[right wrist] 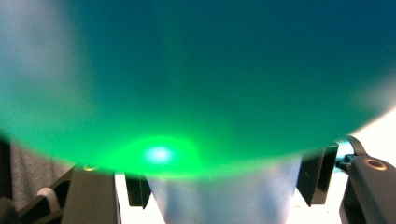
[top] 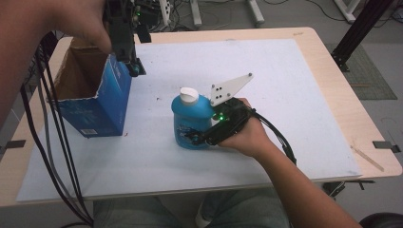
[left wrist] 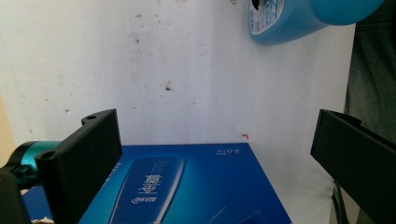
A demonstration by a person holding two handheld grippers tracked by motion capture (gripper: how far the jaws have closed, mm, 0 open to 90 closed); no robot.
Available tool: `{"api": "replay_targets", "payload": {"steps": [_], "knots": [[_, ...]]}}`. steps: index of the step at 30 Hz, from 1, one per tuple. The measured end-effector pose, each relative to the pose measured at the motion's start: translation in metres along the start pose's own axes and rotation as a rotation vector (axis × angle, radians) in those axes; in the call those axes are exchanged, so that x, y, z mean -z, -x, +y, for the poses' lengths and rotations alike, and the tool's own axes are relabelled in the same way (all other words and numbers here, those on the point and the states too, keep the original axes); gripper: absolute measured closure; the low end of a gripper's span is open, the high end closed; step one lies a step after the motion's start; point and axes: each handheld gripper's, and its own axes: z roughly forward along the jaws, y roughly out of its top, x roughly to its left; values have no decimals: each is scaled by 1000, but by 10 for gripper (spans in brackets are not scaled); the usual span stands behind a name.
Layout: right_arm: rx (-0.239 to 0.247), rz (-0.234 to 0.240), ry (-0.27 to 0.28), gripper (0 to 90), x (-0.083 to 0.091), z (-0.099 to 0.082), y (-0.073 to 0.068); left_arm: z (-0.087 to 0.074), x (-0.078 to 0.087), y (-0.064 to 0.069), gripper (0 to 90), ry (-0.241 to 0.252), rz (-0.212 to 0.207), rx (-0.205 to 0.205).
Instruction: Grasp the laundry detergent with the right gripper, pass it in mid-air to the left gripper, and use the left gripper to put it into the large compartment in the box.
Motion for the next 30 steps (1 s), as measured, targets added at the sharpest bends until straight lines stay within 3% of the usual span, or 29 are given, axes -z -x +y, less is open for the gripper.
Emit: {"api": "replay_targets", "payload": {"steps": [6, 11, 19, 24, 30], "knots": [[14, 5, 13, 393, -2, 0, -1, 0, 0, -1, 18, -3, -1, 0], [39, -23, 45, 435, -1, -1, -2, -1, -1, 0, 18, -6, -8, 7], [47, -37, 44, 451, -1, 1, -4, -1, -2, 6, 18, 5, -18, 17], [35, -24, 55, 451, 2, 5, -5, 2, -2, 13, 18, -6, -30, 13], [66, -13, 44, 451, 6, 18, -9, 10, 0, 26, 18, -14, -46, -17]]}}
